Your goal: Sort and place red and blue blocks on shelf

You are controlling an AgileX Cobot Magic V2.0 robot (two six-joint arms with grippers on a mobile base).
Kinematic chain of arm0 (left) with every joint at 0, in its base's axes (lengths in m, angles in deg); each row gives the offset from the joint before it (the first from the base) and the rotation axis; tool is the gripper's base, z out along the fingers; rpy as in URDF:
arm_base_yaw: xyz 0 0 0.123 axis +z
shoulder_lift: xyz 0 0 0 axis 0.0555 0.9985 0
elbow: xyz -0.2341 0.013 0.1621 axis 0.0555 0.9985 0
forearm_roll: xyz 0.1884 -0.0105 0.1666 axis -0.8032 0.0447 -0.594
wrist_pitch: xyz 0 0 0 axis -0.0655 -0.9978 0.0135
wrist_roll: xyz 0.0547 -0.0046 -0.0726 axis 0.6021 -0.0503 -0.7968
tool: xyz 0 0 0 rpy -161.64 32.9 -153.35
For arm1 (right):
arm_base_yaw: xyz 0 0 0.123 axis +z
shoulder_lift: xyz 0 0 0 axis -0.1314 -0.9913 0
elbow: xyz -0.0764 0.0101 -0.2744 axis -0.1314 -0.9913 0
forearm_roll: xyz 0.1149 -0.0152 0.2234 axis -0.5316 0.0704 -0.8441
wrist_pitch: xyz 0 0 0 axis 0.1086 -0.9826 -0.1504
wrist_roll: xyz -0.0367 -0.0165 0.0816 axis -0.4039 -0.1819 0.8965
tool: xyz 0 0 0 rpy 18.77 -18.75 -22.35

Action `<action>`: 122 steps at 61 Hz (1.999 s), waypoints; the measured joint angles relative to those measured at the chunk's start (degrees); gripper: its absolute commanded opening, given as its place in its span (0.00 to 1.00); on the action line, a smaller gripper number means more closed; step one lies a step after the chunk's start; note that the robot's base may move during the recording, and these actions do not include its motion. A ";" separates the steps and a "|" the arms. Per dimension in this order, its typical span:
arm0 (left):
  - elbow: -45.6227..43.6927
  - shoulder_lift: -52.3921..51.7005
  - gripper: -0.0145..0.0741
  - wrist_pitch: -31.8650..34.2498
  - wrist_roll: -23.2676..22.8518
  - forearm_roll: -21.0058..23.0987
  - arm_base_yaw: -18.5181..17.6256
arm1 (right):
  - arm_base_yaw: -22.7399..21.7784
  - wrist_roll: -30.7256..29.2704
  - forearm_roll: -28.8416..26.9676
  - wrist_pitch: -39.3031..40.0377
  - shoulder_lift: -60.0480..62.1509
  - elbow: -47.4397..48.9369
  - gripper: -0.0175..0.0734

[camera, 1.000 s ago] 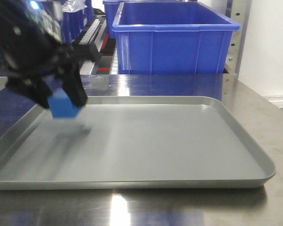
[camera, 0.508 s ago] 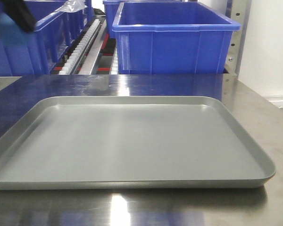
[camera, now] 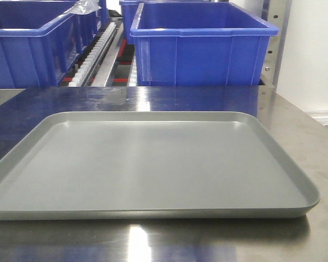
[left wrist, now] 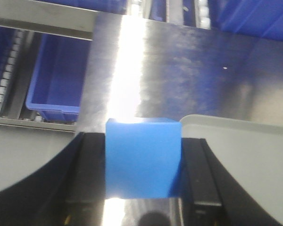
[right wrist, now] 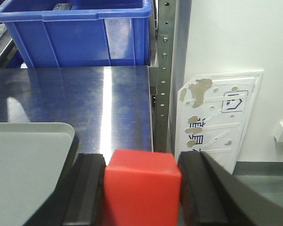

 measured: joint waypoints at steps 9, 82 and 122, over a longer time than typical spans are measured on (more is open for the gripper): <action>6.53 -6.36 0.30 1.60 0.00 -0.03 1.30 | 0.00 0.00 0.00 0.00 0.00 0.00 0.25; 24.91 -29.30 0.30 1.52 0.00 -5.23 5.36 | 0.00 0.00 0.00 0.00 0.00 0.00 0.25; 24.91 -29.30 0.30 1.39 0.00 -5.32 5.36 | 0.00 0.00 0.00 0.00 0.00 0.00 0.25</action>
